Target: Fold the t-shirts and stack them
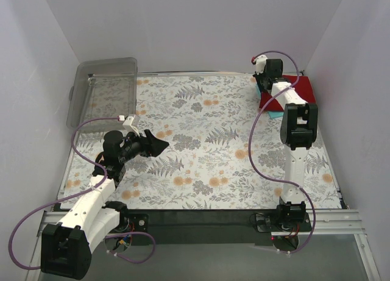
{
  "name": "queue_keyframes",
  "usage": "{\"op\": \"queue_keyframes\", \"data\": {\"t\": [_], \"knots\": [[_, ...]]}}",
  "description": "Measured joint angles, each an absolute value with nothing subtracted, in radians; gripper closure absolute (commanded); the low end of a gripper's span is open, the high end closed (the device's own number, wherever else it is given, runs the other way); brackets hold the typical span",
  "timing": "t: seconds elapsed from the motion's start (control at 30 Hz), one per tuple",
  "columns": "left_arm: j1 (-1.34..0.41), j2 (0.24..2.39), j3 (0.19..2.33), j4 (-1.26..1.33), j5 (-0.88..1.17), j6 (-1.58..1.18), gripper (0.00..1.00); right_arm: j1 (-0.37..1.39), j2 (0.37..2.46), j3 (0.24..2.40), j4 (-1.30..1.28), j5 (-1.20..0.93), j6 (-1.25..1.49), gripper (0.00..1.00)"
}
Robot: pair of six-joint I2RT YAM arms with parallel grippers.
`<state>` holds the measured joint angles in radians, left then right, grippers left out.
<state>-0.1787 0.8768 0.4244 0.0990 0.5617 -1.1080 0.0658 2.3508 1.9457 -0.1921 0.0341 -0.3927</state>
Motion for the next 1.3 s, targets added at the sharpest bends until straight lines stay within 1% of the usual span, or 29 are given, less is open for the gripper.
{"op": "queue_keyframes", "data": {"t": [0.37, 0.47, 0.5, 0.67, 0.73, 0.87, 0.97, 1.03, 1.17, 1.3], "knots": [[-0.179, 0.875, 0.424, 0.099, 0.562, -1.108, 0.36, 0.066, 2.307, 1.873, -0.175, -0.066, -0.451, 0.99], [-0.179, 0.875, 0.424, 0.099, 0.562, -1.108, 0.36, 0.066, 2.303, 1.869, -0.181, -0.080, -0.467, 0.73], [-0.179, 0.875, 0.424, 0.099, 0.562, -1.108, 0.36, 0.066, 2.303, 1.871, -0.189, -0.084, -0.473, 0.69], [-0.179, 0.875, 0.424, 0.099, 0.562, -1.108, 0.36, 0.066, 2.305, 1.886, -0.253, -0.165, -0.514, 0.67], [-0.179, 0.875, 0.424, 0.099, 0.562, -1.108, 0.36, 0.065, 2.304, 1.879, -0.276, -0.212, -0.526, 0.68], [-0.179, 0.875, 0.424, 0.099, 0.563, -1.108, 0.36, 0.058, 2.294, 1.856, -0.332, -0.300, -0.538, 0.73], [-0.179, 0.875, 0.424, 0.100, 0.566, -1.108, 0.36, 0.048, 2.264, 1.833, -0.371, -0.348, -0.543, 0.73], [-0.179, 0.875, 0.424, 0.101, 0.567, -1.108, 0.36, 0.038, 2.217, 1.794, -0.380, -0.364, -0.546, 0.71], [-0.179, 0.875, 0.424, 0.105, 0.569, -1.109, 0.36, 0.022, 2.086, 1.715, -0.390, -0.354, -0.537, 0.59], [-0.179, 0.866, 0.421, 0.109, 0.572, -1.113, 0.36, 0.017, 1.988, 1.647, -0.363, -0.293, -0.519, 0.57]]}}
